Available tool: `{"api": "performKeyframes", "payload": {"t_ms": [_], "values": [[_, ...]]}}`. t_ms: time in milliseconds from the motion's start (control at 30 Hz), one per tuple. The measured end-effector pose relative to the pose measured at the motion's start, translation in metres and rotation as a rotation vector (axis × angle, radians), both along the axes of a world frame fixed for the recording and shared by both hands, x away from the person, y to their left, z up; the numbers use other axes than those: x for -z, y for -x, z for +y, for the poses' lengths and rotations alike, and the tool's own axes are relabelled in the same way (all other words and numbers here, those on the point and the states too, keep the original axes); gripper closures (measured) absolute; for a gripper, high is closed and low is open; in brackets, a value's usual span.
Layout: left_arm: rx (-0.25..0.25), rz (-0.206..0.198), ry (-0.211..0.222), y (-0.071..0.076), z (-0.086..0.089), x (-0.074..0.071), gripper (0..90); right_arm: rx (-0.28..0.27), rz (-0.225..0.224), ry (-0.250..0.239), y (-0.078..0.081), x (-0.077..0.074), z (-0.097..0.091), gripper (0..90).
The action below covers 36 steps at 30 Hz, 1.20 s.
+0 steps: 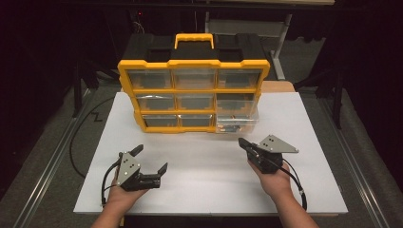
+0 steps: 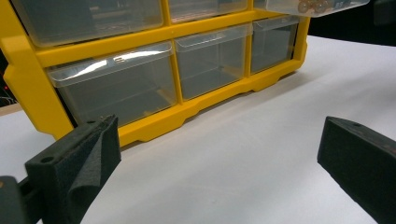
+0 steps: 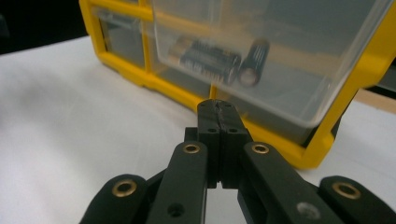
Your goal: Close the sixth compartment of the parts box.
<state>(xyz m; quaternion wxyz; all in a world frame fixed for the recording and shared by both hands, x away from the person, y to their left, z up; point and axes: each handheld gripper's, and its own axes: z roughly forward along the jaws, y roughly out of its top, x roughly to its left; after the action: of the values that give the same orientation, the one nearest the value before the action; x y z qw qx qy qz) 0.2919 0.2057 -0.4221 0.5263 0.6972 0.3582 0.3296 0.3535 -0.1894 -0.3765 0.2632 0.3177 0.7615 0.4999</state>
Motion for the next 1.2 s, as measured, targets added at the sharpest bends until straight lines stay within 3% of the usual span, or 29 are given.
{"api": "performKeyframes", "payload": {"t_ms": [700,1200], "values": [[-0.001,-0.005,0.006,0.001,0.001,-0.001,0.4,0.004,-0.084,-0.028,-0.01,-0.039,0.022,90.0],[-0.001,-0.009,0.011,0.001,0.001,-0.001,0.4,0.032,-0.086,-0.036,-0.018,-0.049,0.026,90.0]]}}
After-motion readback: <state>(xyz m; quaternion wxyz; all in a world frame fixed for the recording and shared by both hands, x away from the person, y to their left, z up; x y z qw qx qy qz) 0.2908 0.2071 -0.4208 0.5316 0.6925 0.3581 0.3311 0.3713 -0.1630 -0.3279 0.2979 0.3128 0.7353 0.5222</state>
